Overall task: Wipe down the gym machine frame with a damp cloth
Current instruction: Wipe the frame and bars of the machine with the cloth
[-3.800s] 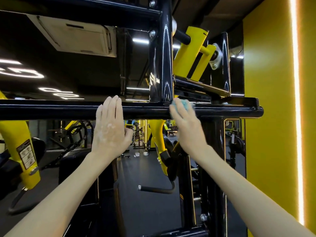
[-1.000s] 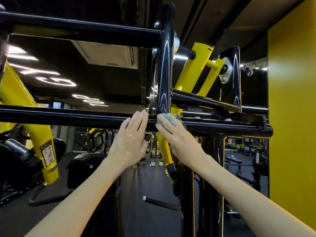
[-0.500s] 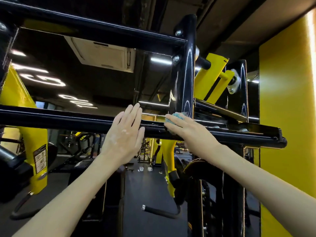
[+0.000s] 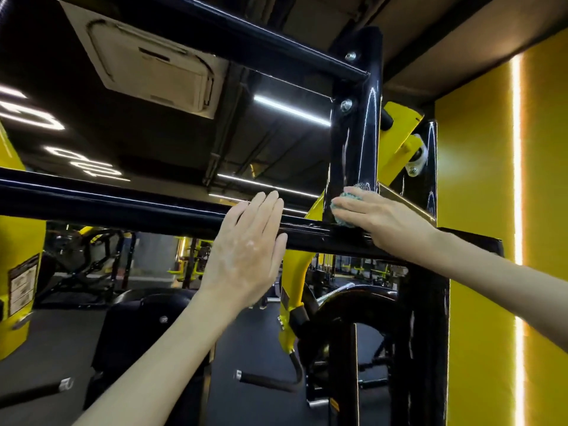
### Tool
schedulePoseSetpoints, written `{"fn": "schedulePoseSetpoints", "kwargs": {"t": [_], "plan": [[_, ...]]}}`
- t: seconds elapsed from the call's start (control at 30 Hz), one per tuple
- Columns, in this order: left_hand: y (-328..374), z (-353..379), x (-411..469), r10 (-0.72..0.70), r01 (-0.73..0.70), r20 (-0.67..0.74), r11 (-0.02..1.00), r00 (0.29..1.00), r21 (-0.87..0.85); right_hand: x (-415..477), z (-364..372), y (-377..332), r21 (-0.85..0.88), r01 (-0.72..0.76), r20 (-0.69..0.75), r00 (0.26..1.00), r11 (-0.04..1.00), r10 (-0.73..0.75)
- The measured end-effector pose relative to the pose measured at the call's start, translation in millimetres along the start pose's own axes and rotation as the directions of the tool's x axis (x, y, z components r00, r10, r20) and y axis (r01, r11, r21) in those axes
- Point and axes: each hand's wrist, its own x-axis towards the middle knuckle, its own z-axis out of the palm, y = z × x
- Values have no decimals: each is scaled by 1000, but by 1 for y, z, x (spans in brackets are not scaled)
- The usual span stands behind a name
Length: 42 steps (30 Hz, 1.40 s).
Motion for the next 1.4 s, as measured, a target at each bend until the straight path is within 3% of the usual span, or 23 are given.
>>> {"fn": "schedulePoseSetpoints", "kwargs": {"t": [0.1,0.23,0.33,0.5,0.73,0.83,0.97,1.07,1.2,1.3,1.4], "plan": [[-2,2,0,13,-13,-1,1000,1000,15,22,-12,11,-57,80,63,995,995,-77],[-2,3,0,14,-14,-12,1000,1000,22,69,-20,48,-157,16,151,988,987,8],[-3,3,0,18,-17,-32,999,999,28,95,-17,75,-247,-34,114,991,969,64],[-2,4,0,11,-9,-50,999,999,33,98,-10,74,-202,-121,39,991,972,131],[0,3,-1,-5,6,-46,1000,999,16,36,-10,22,-43,91,303,950,995,-74],[-1,4,0,2,-1,-28,1000,1000,23,48,-27,34,-114,43,352,936,993,0],[-3,3,0,2,-2,-8,1000,1000,20,91,-37,80,-290,-78,288,943,954,165],[-1,3,-1,-3,3,-16,1000,1000,13,103,-29,86,-317,-165,223,944,934,242],[-1,2,0,-12,12,-21,1000,1000,1,65,-15,57,-238,-41,156,984,970,80],[0,1,0,-18,18,0,1000,1000,-16,34,-19,28,-92,83,241,969,992,-59],[2,0,0,-31,31,11,999,999,-23,32,-28,26,-104,118,363,929,988,-73]]}}
